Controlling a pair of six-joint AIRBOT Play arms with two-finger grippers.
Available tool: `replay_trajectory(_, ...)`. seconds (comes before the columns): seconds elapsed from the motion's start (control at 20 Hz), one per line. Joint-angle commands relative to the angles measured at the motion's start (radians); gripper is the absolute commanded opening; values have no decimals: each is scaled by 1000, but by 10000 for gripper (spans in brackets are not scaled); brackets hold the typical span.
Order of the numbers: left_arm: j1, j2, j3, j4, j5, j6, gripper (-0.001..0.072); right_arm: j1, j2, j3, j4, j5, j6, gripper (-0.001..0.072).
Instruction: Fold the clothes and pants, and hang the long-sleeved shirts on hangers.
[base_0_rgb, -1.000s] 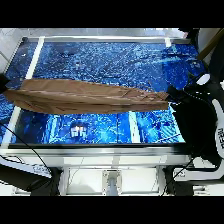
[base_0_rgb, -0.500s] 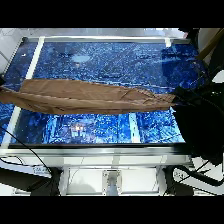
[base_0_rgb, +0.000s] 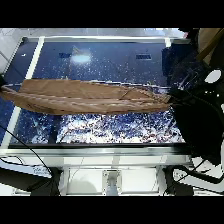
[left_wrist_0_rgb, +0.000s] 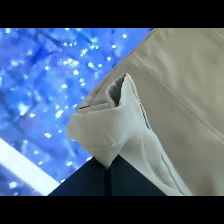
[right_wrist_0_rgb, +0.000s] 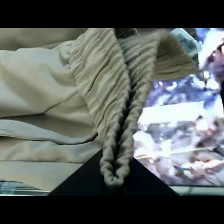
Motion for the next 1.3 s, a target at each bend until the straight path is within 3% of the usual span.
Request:
replay_trajectory(0.0, 0, 12, 1, 67, -60, 3, 6, 9, 103, -18, -40, 41, -1, 30)
replay_trajectory(0.3, 8, 89, 1, 127, -124, 48, 6, 10, 435, -296, -36, 89, 108, 30)
replay_trajectory(0.45, -5, 113, 5, 128, -116, 92, 5, 10, 431, -318, -33, 49, 122, 29)
replay_trajectory(0.65, -35, 46, 5, 127, -55, 43, 5, 7, 176, -259, -25, -73, 121, 29)
replay_trajectory(0.8, -31, -20, 6, 126, 63, -136, 5, 7, -97, -175, -17, -126, 117, 30)
replay_trajectory(0.9, -33, -45, 6, 122, 146, -197, 5, 7, -240, -99, 23, -169, 117, 30)
replay_trajectory(1.0, -44, -61, 7, 108, 220, -249, 5, 7, -325, -31, 76, -259, 117, 30)
replay_trajectory(1.25, -69, -101, 7, -17, 345, -256, 6, 8, -371, 64, 168, -500, 118, 32)
